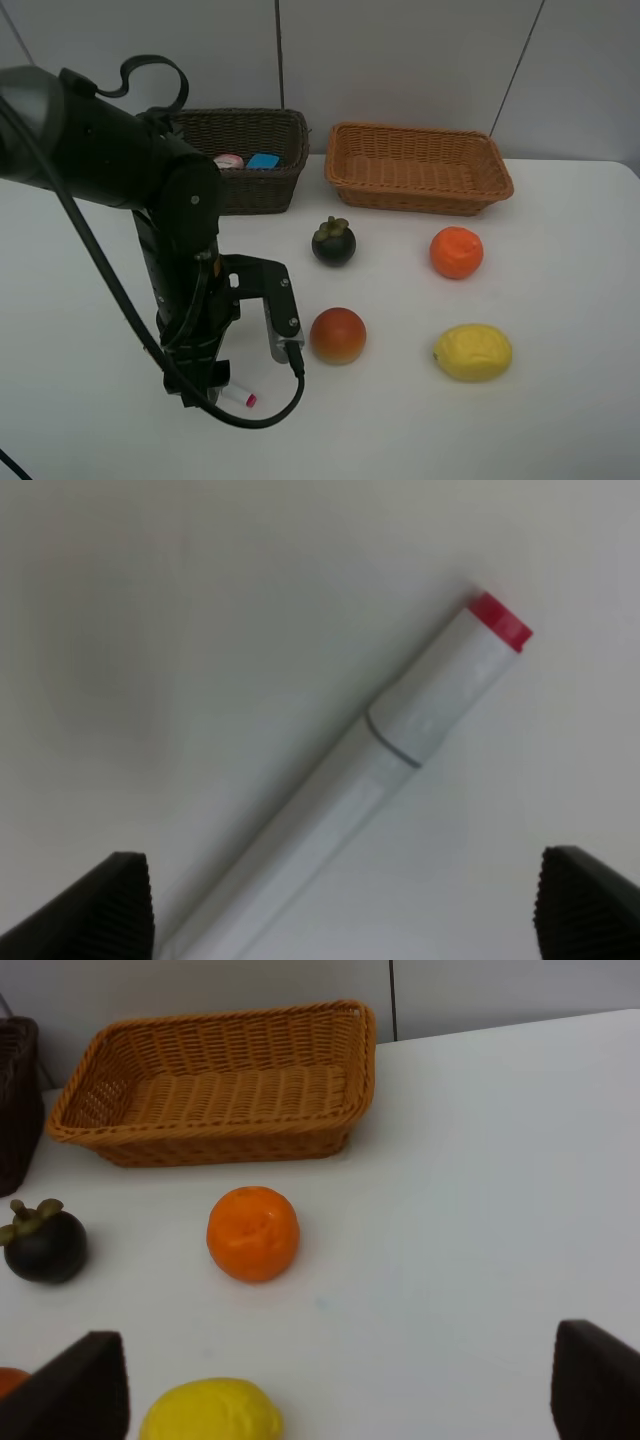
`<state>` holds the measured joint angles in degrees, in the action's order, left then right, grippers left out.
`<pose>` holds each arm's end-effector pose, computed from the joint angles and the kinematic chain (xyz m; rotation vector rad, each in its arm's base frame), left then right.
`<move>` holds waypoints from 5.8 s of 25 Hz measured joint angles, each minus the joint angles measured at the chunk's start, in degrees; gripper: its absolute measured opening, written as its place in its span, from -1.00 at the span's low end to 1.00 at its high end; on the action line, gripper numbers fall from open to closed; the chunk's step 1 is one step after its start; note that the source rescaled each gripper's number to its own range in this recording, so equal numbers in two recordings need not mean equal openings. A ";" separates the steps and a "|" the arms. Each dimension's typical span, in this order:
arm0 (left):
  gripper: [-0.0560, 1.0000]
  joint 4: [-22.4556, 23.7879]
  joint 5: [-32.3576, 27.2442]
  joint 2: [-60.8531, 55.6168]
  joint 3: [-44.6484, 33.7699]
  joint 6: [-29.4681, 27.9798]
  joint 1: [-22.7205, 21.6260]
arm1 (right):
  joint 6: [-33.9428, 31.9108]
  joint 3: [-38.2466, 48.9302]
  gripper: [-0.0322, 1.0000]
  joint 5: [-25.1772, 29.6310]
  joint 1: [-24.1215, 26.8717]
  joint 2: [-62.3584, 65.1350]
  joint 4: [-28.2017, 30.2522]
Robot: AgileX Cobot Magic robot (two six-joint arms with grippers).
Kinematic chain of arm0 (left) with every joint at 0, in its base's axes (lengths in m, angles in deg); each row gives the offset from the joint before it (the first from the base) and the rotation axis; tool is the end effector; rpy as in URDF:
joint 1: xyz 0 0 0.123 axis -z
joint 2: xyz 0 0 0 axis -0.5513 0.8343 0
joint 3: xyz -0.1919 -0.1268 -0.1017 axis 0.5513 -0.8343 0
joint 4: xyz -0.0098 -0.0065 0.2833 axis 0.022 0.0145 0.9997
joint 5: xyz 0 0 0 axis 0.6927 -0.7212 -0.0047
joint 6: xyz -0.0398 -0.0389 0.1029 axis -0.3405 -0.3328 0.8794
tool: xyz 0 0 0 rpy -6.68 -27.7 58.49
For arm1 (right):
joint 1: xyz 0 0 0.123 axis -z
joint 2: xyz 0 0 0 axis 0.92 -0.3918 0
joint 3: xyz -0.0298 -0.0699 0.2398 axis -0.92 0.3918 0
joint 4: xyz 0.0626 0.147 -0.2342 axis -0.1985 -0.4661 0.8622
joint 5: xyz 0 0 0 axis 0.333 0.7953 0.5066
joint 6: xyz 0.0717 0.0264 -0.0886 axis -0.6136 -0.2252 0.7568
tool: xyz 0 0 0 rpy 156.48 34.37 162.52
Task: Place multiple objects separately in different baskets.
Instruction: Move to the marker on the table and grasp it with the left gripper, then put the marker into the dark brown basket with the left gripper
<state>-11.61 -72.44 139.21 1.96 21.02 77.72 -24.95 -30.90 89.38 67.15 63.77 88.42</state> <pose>0.2179 -0.2148 0.0333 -1.9503 -2.4327 0.0189 0.0770 0.0020 0.2881 0.0801 2.0206 0.0729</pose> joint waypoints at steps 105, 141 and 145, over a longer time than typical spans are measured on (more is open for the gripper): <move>-0.89 8.02 5.49 0.44 -2.13 21.06 -0.06 | 0.00 0.00 0.98 0.00 0.00 0.00 0.00; 0.98 13.47 42.08 17.46 38.17 -47.34 -26.72 | 0.00 0.00 0.98 0.00 0.00 0.00 0.00; 1.00 11.93 33.03 15.90 41.63 -48.19 -26.72 | 0.00 0.00 0.98 0.00 0.00 0.00 0.00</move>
<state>0.32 -39.41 155.11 43.58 -27.18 50.99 -24.95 -30.90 89.38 67.15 63.77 88.42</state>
